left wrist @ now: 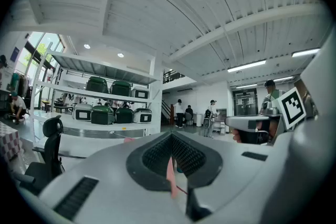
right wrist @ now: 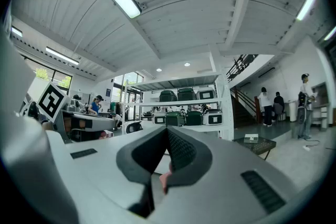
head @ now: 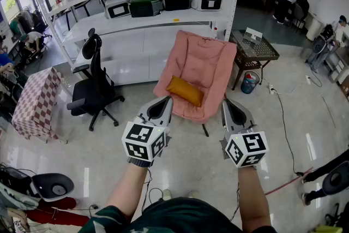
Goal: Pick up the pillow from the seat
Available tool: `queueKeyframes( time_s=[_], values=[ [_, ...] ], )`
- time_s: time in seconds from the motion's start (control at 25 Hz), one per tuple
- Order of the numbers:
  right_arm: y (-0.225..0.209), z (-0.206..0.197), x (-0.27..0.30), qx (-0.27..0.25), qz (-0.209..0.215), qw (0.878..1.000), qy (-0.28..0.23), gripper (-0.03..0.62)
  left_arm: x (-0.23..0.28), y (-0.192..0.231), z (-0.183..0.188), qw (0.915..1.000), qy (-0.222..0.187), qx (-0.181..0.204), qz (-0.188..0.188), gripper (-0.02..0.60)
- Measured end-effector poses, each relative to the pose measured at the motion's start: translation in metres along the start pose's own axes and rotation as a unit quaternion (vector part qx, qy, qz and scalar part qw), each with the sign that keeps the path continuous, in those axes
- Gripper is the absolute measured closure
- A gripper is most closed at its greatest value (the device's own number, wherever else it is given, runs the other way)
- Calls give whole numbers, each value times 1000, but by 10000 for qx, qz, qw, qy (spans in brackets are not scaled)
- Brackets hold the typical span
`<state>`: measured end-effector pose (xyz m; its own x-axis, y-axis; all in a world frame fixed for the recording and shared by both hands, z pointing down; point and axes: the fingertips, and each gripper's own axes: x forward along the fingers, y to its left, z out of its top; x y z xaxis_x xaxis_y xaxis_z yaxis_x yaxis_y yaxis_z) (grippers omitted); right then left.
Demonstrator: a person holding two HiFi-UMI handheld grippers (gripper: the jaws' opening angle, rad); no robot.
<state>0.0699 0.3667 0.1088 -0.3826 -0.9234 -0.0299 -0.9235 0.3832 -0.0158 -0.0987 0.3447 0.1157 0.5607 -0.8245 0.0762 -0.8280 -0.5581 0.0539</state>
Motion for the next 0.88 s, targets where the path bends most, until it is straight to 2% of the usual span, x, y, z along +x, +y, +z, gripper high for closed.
queueKeyframes(
  time_s=[0.24,0.4,0.6,0.88],
  values=[
    [8,2,3,18,44,10000,7,592,-1,4,2,10000,24,-82,-47,577],
    [0,2,-9,78,102,9999,-10,592,-1,-10,1,10000,5,-93,-6,577],
    [-7,2,-17,197,197,9996,-75,592,4,-22,-1,9998,-37,-120,-125,577],
    [-29,7,-23,319,171,9992,-153,592,13,-29,4,9998,-122,-126,-26,577]
  ],
)
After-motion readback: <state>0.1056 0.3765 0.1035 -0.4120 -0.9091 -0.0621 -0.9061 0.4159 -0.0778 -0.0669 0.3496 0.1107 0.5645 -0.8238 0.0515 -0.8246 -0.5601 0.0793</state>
